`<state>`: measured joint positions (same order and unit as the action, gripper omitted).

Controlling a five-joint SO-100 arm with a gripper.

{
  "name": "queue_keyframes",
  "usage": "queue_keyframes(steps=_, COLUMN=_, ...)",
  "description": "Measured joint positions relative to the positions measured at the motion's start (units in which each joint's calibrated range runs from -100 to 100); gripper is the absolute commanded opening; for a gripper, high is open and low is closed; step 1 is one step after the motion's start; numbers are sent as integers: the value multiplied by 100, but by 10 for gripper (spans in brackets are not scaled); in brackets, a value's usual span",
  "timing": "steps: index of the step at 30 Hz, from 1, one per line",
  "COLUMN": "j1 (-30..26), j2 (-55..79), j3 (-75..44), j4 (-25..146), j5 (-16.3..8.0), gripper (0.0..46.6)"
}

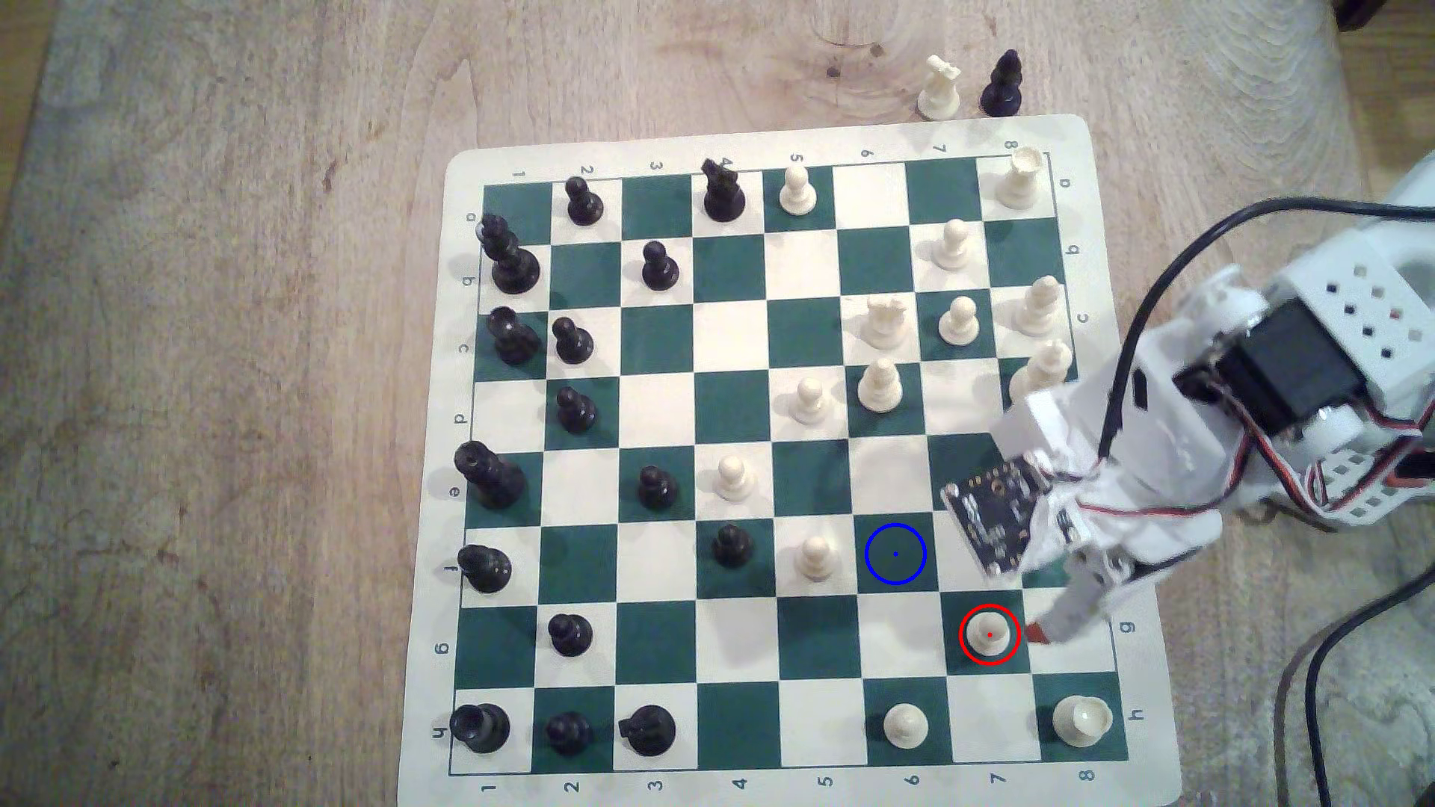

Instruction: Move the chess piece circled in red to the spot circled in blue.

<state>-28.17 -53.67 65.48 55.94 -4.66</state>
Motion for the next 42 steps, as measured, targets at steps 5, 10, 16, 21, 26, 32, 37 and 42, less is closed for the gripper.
queue_keyframes(steps=5, j1=-192, j2=344, j3=262, j4=-382, j5=-112, gripper=157)
queue_keyframes(steps=10, j1=-243, j2=813, j3=343, j4=-797, j5=-117, gripper=153)
queue_keyframes(steps=16, j1=-317, j2=1215, j3=343, j4=-1139, j5=-117, gripper=151)
queue_keyframes(steps=21, j1=-347, j2=1533, j3=343, j4=-1283, j5=-137, gripper=138)
queue_keyframes(steps=26, j1=-332, j2=1625, j3=343, j4=-1378, j5=-142, gripper=137)
queue_keyframes(steps=32, j1=-332, j2=1659, j3=343, j4=-1602, j5=-142, gripper=134)
queue_keyframes(steps=37, j1=-332, j2=1659, j3=343, j4=-1633, j5=-190, gripper=128)
queue_keyframes(steps=42, j1=-369, j2=1659, j3=343, j4=-1633, j5=-190, gripper=108)
